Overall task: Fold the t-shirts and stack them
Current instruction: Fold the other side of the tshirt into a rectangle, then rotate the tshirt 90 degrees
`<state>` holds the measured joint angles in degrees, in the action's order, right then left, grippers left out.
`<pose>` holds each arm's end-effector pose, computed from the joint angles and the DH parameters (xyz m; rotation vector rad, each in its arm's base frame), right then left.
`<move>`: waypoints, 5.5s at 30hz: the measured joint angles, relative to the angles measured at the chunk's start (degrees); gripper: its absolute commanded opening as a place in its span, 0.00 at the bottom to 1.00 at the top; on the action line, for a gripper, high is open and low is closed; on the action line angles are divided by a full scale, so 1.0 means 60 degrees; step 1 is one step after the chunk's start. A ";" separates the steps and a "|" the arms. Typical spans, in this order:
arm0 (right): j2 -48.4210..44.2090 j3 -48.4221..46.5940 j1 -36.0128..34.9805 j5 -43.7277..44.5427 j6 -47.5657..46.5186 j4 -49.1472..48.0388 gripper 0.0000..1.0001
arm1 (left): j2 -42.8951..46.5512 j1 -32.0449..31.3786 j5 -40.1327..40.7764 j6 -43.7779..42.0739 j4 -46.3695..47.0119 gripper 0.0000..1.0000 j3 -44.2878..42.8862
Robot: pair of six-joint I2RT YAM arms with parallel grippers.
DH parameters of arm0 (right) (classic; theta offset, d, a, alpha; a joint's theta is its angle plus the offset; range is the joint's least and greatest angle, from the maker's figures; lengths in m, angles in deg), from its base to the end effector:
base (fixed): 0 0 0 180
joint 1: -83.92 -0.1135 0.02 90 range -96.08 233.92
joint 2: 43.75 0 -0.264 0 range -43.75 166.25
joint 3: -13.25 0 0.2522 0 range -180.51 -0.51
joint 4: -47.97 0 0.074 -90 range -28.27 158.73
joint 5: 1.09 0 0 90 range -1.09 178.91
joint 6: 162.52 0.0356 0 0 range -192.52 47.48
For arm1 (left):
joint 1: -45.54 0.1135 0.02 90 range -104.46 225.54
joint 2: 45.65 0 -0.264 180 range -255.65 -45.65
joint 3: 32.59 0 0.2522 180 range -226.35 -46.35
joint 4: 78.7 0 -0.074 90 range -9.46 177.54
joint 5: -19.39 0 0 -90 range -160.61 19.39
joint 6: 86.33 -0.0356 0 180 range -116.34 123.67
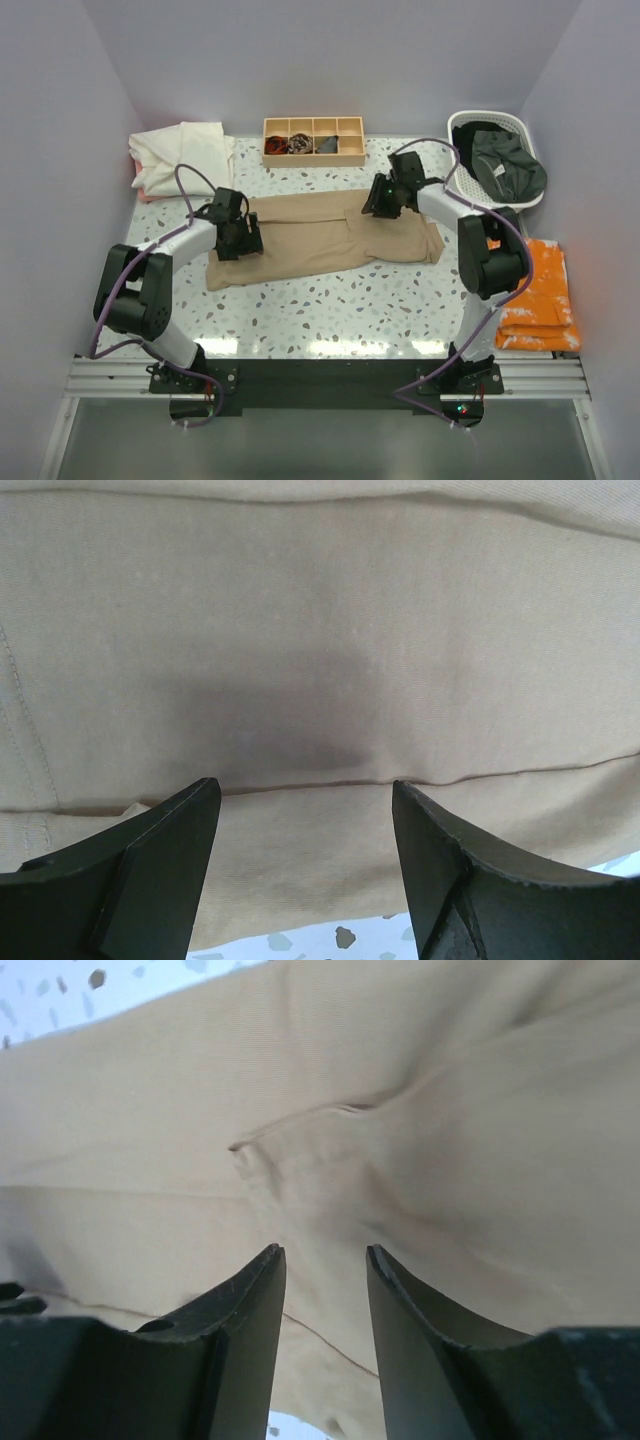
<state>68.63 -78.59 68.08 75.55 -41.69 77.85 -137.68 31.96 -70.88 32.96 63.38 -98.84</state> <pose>0.4075 0.1242 0.1854 0.2238 2.5167 0.6313 0.2964 -0.0718 0.1694 -0.3684 2.6810 -0.2370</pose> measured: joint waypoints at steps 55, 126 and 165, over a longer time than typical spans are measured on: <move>-0.3155 0.3636 0.1464 0.6535 -0.1647 0.2426 0.06 | 0.0984 -0.0055 0.0342 -0.0226 0.1290 0.73 0.1555; -0.1326 0.1668 0.1461 0.2328 -0.0787 0.0827 0.35 | -0.0980 -0.0444 0.0703 -0.0597 0.1971 0.79 -0.1523; 0.3486 -0.5523 0.0776 0.2798 -0.1679 0.4594 0.35 | 0.3151 -0.6892 -0.1071 0.3432 0.3246 0.81 0.4098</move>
<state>89.55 -111.73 72.74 92.33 -51.77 105.41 -118.78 -9.40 -77.31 53.55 82.86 -74.25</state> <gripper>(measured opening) 0.339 0.808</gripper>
